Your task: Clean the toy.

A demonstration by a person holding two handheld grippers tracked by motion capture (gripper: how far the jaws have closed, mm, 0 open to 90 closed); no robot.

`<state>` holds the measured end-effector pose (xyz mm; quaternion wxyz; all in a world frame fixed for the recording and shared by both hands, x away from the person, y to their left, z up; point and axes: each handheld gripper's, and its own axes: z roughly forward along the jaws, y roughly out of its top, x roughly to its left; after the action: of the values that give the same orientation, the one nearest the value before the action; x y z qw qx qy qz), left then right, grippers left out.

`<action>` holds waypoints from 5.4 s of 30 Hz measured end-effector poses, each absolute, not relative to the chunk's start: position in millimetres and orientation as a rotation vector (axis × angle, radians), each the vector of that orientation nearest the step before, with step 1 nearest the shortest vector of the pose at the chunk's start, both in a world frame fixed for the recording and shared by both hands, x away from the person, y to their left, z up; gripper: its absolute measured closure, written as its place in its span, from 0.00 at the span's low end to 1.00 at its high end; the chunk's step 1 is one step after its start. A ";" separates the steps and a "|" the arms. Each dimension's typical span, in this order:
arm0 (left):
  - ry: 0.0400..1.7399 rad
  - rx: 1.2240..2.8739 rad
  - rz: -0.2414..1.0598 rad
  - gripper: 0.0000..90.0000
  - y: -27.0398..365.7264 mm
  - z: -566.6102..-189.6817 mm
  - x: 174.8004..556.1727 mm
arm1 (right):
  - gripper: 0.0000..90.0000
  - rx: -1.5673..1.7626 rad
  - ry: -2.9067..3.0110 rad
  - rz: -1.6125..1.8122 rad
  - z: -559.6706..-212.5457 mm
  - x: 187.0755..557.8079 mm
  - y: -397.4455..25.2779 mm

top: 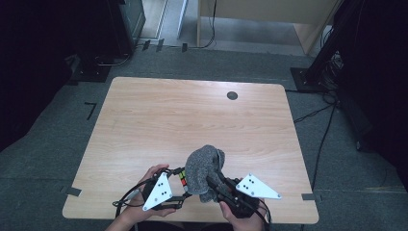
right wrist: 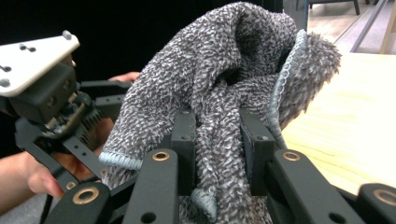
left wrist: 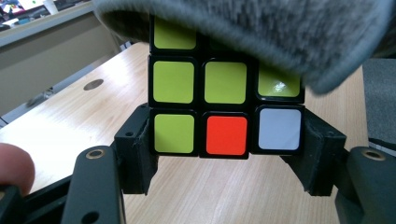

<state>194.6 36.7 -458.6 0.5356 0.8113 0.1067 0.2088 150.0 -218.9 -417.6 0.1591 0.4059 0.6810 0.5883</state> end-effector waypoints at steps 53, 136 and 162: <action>0.258 1.898 0.481 0.38 45.6 -451.2 196.5 | 0.79 1.215 1.899 1.666 -420.6 151.3 -227.6; 0.345 1.781 0.332 0.38 62.6 -439.1 207.5 | 0.79 1.202 2.117 1.741 -451.6 170.8 -223.0; 0.816 2.034 0.548 0.38 82.5 -490.7 260.3 | 0.77 1.369 1.908 1.128 -468.7 182.2 -258.9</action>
<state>260.3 82.5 -490.7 0.4270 0.8142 0.3265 0.2193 182.2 -258.9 -468.7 0.2648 0.5067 0.7062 0.4176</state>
